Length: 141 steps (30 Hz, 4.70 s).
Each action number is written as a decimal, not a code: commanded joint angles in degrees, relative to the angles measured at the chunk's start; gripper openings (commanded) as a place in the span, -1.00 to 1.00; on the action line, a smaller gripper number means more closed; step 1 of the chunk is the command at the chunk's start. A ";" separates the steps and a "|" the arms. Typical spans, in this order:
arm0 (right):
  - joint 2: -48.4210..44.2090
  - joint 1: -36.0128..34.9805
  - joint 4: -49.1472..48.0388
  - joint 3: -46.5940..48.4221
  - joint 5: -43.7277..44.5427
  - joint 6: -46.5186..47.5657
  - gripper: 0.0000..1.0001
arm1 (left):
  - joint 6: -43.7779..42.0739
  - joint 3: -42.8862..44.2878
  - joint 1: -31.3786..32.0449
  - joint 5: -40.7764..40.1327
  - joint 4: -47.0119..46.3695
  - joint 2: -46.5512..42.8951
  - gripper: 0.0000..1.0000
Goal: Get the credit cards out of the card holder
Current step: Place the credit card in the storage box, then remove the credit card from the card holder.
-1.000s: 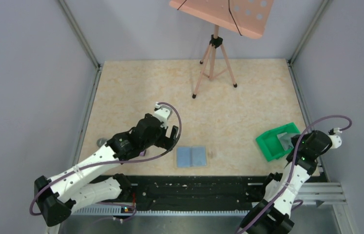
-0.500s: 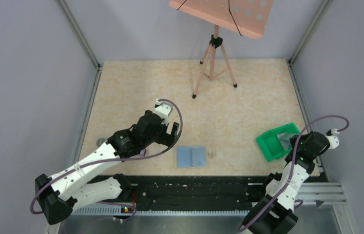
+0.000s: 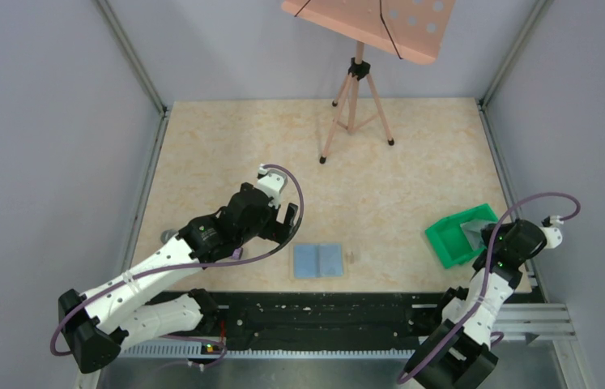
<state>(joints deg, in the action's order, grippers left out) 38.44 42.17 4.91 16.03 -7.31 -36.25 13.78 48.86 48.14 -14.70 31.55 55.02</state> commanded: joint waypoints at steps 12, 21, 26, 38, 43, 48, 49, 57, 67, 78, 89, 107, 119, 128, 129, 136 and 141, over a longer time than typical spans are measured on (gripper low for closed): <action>3.26 0.37 -2.42 1.79 1.85 2.08 -0.86 | 0.75 0.61 -0.06 -1.25 -1.11 -1.79 0.98; 2.80 0.37 3.26 5.21 5.99 2.81 -0.67 | 0.55 0.66 -0.15 -1.77 -0.78 -2.19 0.98; 3.65 0.37 5.71 7.84 9.76 3.03 -0.64 | 0.37 1.16 -0.14 -1.53 -0.70 -1.84 0.98; 7.81 0.28 13.32 20.74 3.64 6.84 -0.47 | 5.68 3.40 -0.51 -1.70 0.72 1.03 0.98; 8.78 -5.36 14.37 21.49 -1.76 5.15 -0.47 | 8.32 4.13 -3.09 6.37 1.00 2.96 0.95; 10.02 -21.72 16.08 22.34 -1.21 4.32 -0.47 | 13.17 1.87 -7.03 16.61 -1.69 2.53 0.85; 10.05 -24.53 16.36 22.38 -1.20 4.17 -0.47 | 14.56 1.36 -7.77 18.11 -2.15 2.38 0.84; 9.43 -54.83 15.72 19.33 -0.06 -1.03 -0.46 | 21.84 -5.79 -9.07 23.46 -6.99 2.32 0.74; 10.05 -86.93 0.72 11.78 4.03 -16.45 -0.28 | 29.68 -17.64 -9.18 30.90 -19.30 3.88 0.38; 20.10 -96.85 -11.56 8.84 9.31 -22.72 -0.21 | 32.16 -19.12 -9.20 36.01 -27.65 11.32 -0.53; 24.01 -96.82 -8.53 6.10 15.05 -22.81 -0.09 | 32.81 -22.61 -9.20 33.02 -29.70 16.39 -0.96; 33.27 -94.33 -17.67 4.60 8.10 -19.14 -0.15 | 32.92 -24.69 -9.18 33.01 -31.07 19.24 -0.95; 28.07 -94.35 -13.42 7.70 8.94 -18.21 -0.22 | 31.30 -21.62 -9.15 28.83 -24.91 13.70 -0.92; 32.08 -94.45 -14.81 8.41 8.84 -18.59 -0.20 | 29.95 -20.03 -9.20 24.54 -19.89 11.82 -0.85; 32.61 -94.40 -14.88 8.53 8.82 -18.58 -0.20 | 29.98 -20.32 -9.16 24.50 -19.94 12.18 -0.85; 35.98 -94.42 -17.04 7.94 7.60 -18.51 -0.19 | 30.17 -21.99 -9.12 24.58 -21.06 13.65 -0.84; 37.06 -94.45 -18.59 7.60 7.49 -18.35 -0.20 | 29.93 -22.41 -9.12 25.82 -21.95 14.26 -0.82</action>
<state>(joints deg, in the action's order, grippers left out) 74.46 -52.31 -11.40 22.55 0.47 -55.16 44.75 27.11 39.09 10.66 11.53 68.49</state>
